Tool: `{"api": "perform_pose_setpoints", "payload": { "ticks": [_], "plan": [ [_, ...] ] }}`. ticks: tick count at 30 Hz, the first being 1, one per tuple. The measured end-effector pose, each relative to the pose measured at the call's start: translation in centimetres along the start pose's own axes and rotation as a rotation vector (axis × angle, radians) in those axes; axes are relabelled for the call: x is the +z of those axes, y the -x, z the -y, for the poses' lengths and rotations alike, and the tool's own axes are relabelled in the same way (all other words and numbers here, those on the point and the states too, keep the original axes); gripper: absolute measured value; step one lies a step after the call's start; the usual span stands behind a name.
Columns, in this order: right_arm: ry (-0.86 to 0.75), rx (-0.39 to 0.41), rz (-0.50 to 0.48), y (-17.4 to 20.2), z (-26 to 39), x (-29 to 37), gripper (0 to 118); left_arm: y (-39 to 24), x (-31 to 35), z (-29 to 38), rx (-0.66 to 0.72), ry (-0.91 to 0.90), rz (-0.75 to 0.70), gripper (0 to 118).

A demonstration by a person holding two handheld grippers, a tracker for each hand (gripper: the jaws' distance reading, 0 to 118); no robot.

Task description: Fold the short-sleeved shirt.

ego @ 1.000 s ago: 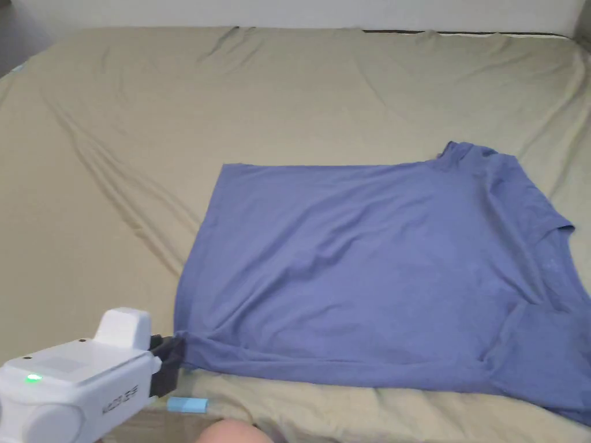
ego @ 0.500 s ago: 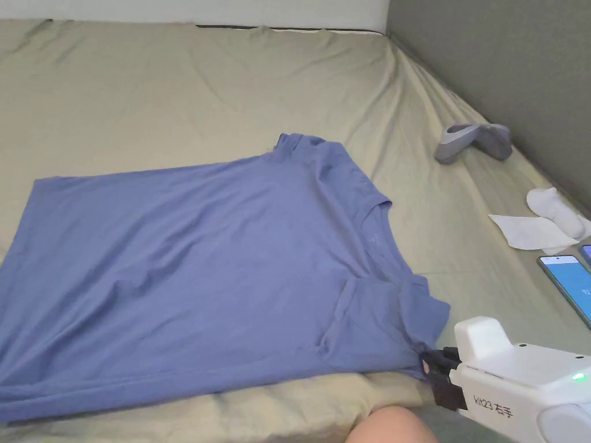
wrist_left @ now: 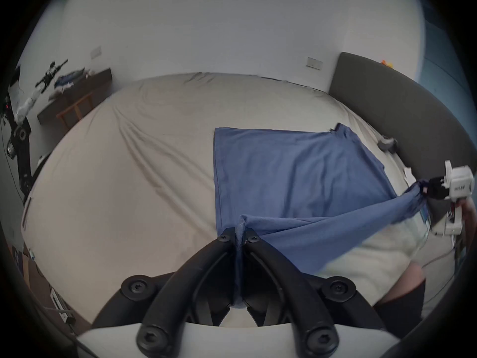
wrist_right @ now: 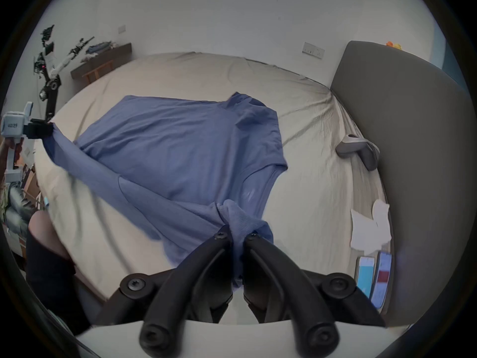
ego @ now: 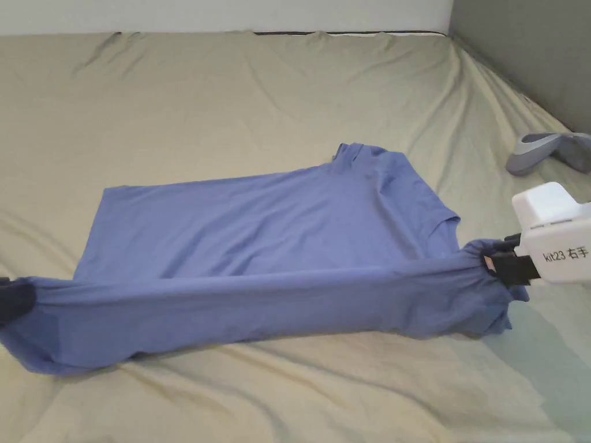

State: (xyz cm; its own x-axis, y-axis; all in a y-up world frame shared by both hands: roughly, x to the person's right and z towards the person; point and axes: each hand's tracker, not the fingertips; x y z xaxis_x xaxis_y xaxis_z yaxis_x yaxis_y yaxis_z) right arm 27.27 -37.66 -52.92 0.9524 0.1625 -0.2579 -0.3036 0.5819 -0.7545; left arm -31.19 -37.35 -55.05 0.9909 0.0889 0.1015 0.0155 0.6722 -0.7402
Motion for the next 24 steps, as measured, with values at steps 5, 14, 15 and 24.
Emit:
{"api": "perform_pose_setpoints", "payload": {
  "ticks": [5,14,15,24],
  "plan": [
    [0.050,-0.073,0.018,-1.9,-4.4,-6.9,5,0.6,-7.6,-2.8,0.021,0.086,-0.056,2],
    [-0.302,-0.297,0.280,-0.9,-4.1,-7.4,108,1.8,-7.0,-1.2,0.118,-0.108,-0.172,105],
    [-0.361,-0.332,0.256,-1.2,-3.3,-5.7,107,1.8,-5.0,-0.5,0.133,-0.187,-0.144,105],
    [-0.323,-0.333,0.122,2.0,8.5,0.2,0,-0.5,0.6,11.7,-0.067,-0.142,-0.175,0]
  ]
}}
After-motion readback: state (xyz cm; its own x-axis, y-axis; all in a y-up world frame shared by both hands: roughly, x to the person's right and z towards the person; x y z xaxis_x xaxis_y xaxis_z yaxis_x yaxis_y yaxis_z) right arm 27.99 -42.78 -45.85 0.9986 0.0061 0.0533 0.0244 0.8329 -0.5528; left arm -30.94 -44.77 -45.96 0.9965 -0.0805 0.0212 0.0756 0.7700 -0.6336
